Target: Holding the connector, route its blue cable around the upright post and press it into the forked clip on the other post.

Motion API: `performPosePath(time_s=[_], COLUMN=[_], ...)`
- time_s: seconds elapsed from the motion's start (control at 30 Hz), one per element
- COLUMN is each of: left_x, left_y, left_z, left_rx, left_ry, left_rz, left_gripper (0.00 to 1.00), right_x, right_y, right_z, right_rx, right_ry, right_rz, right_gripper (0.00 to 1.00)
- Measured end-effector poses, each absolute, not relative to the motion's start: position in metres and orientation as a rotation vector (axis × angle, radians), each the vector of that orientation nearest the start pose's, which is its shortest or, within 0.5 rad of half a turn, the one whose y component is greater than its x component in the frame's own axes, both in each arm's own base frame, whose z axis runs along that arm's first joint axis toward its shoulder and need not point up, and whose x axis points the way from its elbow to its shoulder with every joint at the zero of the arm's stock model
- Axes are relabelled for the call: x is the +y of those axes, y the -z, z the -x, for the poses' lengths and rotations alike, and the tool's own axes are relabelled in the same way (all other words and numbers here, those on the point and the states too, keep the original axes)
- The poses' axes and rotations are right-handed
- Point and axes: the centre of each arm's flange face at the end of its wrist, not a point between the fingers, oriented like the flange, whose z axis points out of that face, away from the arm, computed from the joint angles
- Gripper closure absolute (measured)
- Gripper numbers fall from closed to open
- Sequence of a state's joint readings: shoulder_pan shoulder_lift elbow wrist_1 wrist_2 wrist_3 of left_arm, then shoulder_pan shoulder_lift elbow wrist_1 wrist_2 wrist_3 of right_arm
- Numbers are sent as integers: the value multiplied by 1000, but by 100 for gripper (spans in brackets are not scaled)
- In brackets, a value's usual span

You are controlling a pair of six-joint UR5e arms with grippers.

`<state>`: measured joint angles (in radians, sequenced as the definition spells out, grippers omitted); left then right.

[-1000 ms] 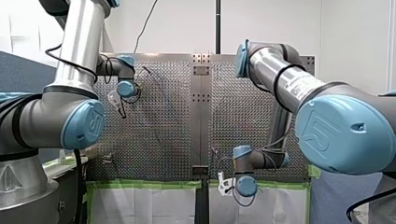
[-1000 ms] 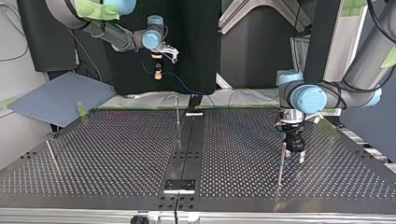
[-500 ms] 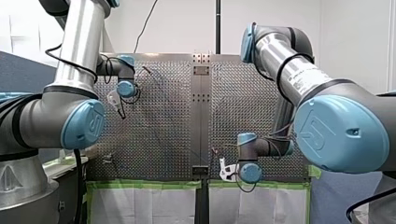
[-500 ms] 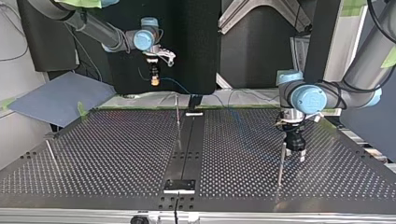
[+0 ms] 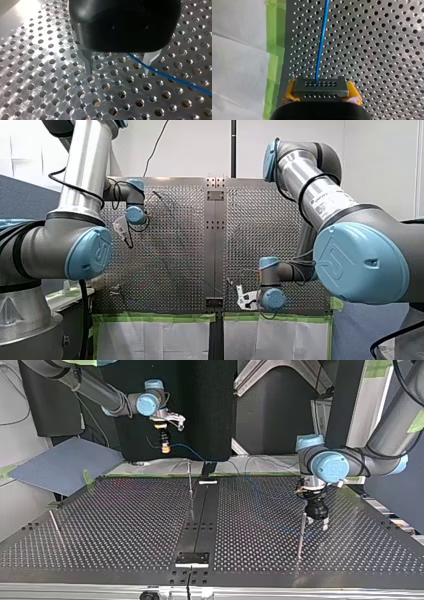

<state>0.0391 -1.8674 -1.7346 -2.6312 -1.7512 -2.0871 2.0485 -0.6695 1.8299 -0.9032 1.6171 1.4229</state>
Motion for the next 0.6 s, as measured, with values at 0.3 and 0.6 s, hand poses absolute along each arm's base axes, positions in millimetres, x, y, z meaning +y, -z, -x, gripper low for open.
performPosePath(time_s=[0.3,0.6], left_x=[-91,-96], left_y=[-299,-294], left_z=[-580,-575], left_rx=[1431,1470], left_ry=[219,209], left_rz=[569,589], left_gripper=[0,0], right_x=[-433,-441], right_y=[46,11], right_z=[-358,-348], right_rx=[-960,-986], right_ry=[-1275,-1327], right_rz=[-1772,-1709], right_gripper=[100,100])
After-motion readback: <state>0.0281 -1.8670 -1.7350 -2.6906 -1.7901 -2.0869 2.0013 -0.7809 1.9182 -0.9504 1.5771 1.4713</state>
